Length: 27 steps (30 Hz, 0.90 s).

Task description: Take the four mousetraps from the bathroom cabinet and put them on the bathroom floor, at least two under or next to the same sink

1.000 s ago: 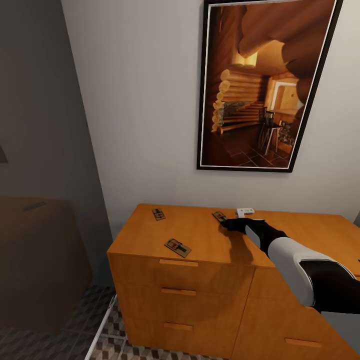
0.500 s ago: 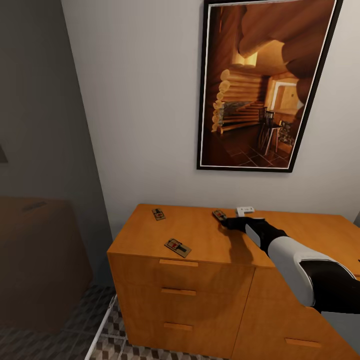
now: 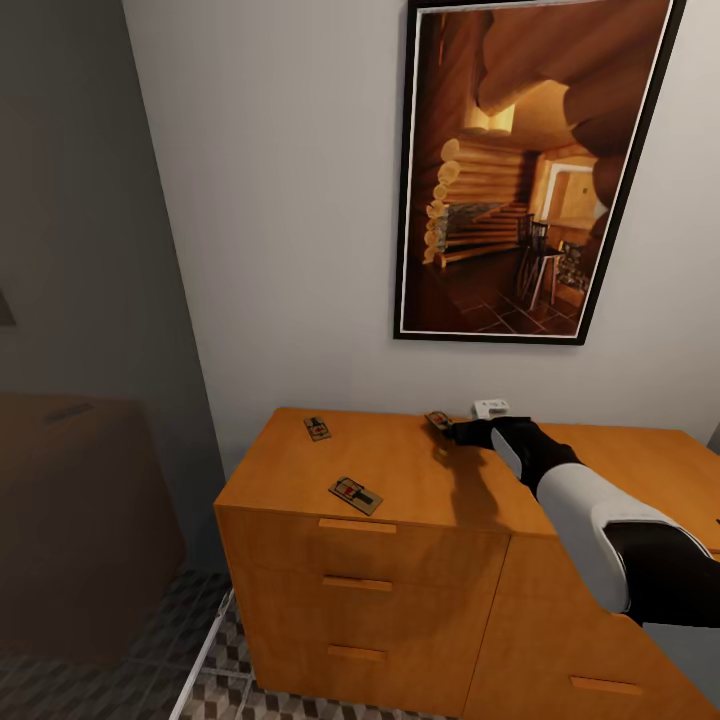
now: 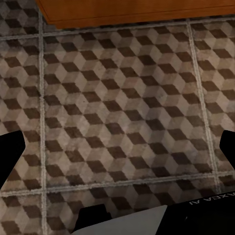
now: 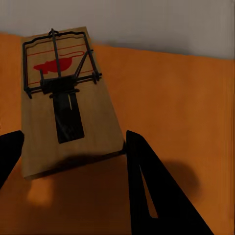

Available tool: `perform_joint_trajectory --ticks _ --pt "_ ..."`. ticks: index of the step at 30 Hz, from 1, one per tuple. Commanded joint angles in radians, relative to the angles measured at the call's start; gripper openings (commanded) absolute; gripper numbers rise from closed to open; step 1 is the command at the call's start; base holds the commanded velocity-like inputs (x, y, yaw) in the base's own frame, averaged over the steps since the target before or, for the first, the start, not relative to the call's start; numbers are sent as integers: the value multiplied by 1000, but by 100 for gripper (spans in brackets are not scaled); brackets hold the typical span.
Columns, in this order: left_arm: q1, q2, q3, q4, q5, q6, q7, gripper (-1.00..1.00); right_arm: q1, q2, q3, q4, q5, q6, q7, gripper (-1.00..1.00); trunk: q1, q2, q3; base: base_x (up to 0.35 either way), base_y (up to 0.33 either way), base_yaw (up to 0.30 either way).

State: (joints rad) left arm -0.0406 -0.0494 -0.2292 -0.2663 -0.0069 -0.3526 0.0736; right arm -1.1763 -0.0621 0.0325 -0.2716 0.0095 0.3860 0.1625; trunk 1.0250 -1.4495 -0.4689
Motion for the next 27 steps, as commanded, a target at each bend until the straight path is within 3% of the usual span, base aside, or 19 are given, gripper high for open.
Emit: perform_joint_trajectory --ticks 1,18,27 --pt "-1 0 -7 1 -1 -3 8 100 0 -1 4 -8 -2 13 -1 -100 0 -1 -1 0 0 0" --pt "-1 0 -7 1 -1 -3 8 100 0 -5 6 -121 -2 179 -2 -100 0 -1 -1 -2 0 0" --pt "-1 0 -7 1 -1 -3 8 100 0 -5 6 -124 -1 184 -3 -100 0 -1 -1 -254 0 0"
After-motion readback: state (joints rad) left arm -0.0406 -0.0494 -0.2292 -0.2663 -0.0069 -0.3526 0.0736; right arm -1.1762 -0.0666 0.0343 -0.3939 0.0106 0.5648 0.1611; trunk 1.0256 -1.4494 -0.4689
